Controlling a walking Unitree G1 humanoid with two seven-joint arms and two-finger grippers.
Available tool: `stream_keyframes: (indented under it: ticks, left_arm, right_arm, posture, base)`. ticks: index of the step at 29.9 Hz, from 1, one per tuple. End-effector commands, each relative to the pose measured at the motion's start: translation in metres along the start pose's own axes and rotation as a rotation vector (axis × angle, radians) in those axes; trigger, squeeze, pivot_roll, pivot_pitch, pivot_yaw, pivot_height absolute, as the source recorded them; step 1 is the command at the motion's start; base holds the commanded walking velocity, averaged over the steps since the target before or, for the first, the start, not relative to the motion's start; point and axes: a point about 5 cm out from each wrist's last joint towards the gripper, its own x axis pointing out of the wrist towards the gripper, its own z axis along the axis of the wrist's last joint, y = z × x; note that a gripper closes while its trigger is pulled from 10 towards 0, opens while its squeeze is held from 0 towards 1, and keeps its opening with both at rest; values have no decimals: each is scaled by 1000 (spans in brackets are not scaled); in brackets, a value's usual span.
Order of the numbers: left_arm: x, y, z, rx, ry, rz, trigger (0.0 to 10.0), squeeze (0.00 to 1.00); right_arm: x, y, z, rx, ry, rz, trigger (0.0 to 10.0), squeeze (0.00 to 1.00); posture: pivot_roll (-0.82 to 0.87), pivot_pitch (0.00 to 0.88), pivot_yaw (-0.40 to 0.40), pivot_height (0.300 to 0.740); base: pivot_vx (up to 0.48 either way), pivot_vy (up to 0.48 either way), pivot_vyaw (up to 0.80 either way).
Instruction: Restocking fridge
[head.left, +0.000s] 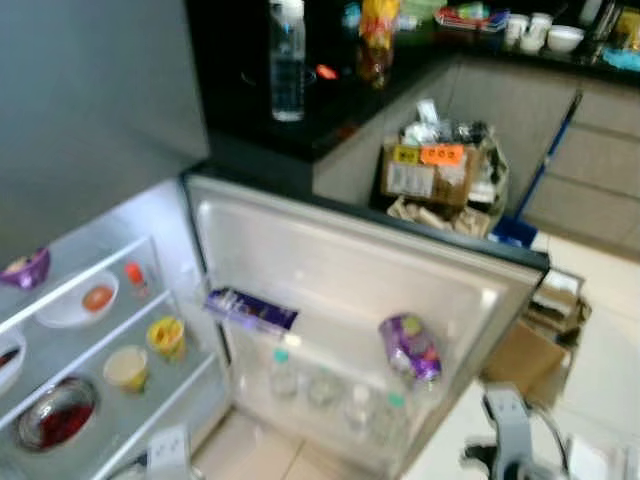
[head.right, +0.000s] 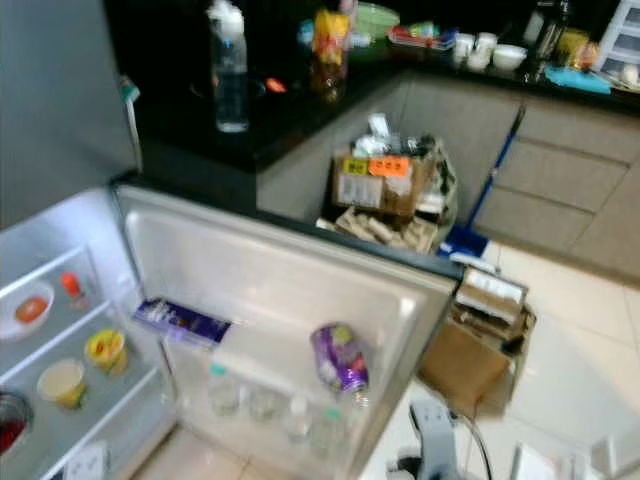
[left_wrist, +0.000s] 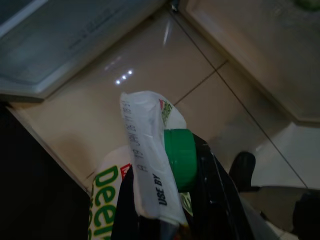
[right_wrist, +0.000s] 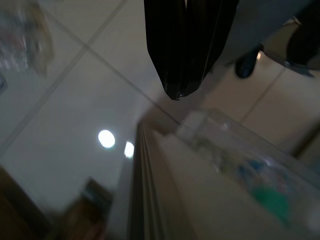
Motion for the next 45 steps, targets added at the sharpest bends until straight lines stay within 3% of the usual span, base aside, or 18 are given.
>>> stream_keyframes:
  ticks: [1, 8, 13, 15, 18, 26, 31, 34, 38, 45]
  left_arm:
    - [2, 4, 18, 19, -73, 18, 10000, 0]
    - [5, 7, 38, 18, -142, 28, 10000, 0]
    - [5, 13, 81, 21, -314, 58, 10000, 0]
    - [5, 13, 87, 22, -340, 59, 10000, 0]
    - [3, 13, 113, 39, -441, 46, 10000, 0]
    - [-1, 13, 135, 54, -545, -8, 10000, 0]
    - [-2, 13, 135, 38, -551, -39, 10000, 0]
    - [-1, 11, 125, 31, -531, -57, 10000, 0]
    - [0, 10, 117, 26, -508, -59, 10000, 0]
    - [1, 19, 92, -46, -427, -14, 10000, 0]
  right_arm:
    - [3, 8, 6, -29, -18, 78, 10000, 0]
    - [9, 21, 26, -100, -64, 203, 10000, 0]
    - [16, 41, 48, -236, -77, 355, 10000, 0]
    - [17, 44, 50, -253, -75, 380, 10000, 0]
    - [18, 62, 56, -297, -72, 537, 10000, 0]
    - [16, 74, 56, -348, -72, 682, 10000, 0]
    - [12, 66, 48, -361, -50, 666, 10000, 0]
    - [8, 36, 51, -261, -120, 445, 10000, 0]
    - [4, 17, 60, -161, -200, 288, 10000, 0]
    - [2, 13, 69, -128, -259, 267, 10000, 0]
  posture:
    - [-72, 0, -42, 740]
    - [-73, 0, -40, 740]
    - [-76, 0, -42, 740]
    - [-76, 0, -42, 740]
    - [-75, 0, -40, 740]
    - [-69, 0, -36, 740]
    - [-68, 0, -36, 740]
    - [-70, 0, -36, 740]
    - [-70, 0, -36, 740]
    - [-73, 0, -33, 740]
  base:
    - [0, 0, 0]
    - [0, 0, 0]
    - [0, 0, 0]
    - [0, 0, 0]
    - [0, 0, 0]
    - [0, 0, 0]
    - [0, 0, 0]
    - [0, 0, 0]
    - [0, 0, 0]
    - [0, 0, 0]
